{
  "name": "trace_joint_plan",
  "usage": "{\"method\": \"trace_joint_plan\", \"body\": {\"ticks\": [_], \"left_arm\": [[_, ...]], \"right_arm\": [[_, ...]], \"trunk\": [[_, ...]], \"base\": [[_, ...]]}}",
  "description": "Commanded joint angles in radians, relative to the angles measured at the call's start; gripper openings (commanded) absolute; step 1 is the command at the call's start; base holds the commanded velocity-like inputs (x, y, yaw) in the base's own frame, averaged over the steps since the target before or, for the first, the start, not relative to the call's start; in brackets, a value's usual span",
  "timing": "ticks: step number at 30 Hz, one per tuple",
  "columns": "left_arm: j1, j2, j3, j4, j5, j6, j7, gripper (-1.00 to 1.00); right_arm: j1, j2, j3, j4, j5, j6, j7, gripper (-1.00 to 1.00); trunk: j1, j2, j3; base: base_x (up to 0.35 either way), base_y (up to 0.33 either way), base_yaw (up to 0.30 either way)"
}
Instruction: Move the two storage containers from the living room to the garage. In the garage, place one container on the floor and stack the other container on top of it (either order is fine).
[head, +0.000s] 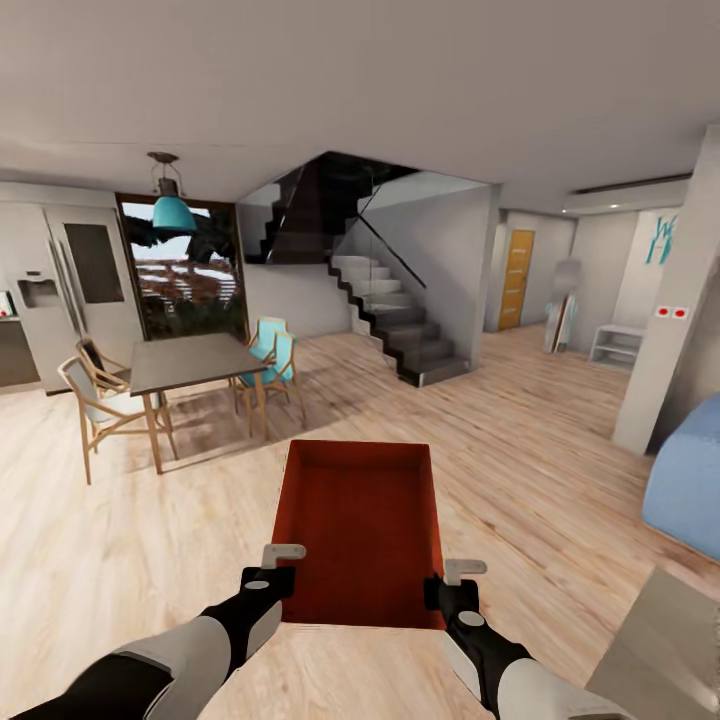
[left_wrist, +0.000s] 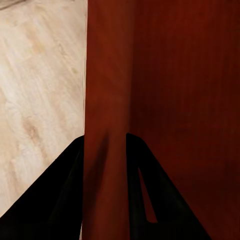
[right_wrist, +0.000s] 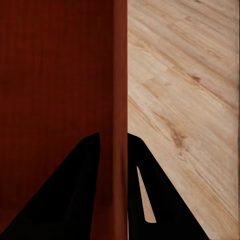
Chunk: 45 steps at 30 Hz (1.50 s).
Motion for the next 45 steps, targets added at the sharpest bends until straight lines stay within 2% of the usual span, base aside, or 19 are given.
{"method": "trace_joint_plan", "body": {"ticks": [1, 12, 39, 45], "left_arm": [[0.0, 0.015, 0.021, 0.003, 0.014, -0.004, 0.02, -1.0], [0.0, 0.015, 0.021, 0.002, 0.014, -0.005, 0.02, -1.0], [0.0, 0.015, 0.021, 0.003, 0.014, -0.006, 0.02, -1.0], [0.0, 0.015, 0.021, 0.003, 0.014, -0.006, 0.02, -1.0]], "right_arm": [[-0.002, 0.001, -0.031, -0.023, 0.016, -0.022, -0.001, -1.0], [-0.002, 0.001, -0.031, -0.023, 0.015, -0.023, -0.001, -1.0], [-0.002, 0.0, -0.031, -0.023, 0.015, -0.022, -0.001, -1.0], [-0.002, 0.001, -0.032, -0.023, 0.015, -0.022, -0.001, -1.0]], "trunk": [[0.001, -0.001, -0.002], [0.001, -0.001, -0.002], [0.001, -0.001, -0.002], [0.001, -0.001, -0.002]], "base": [[0.321, 0.141, -0.278], [0.321, 0.141, -0.257], [0.321, 0.137, -0.008], [0.321, 0.107, -0.182]]}}
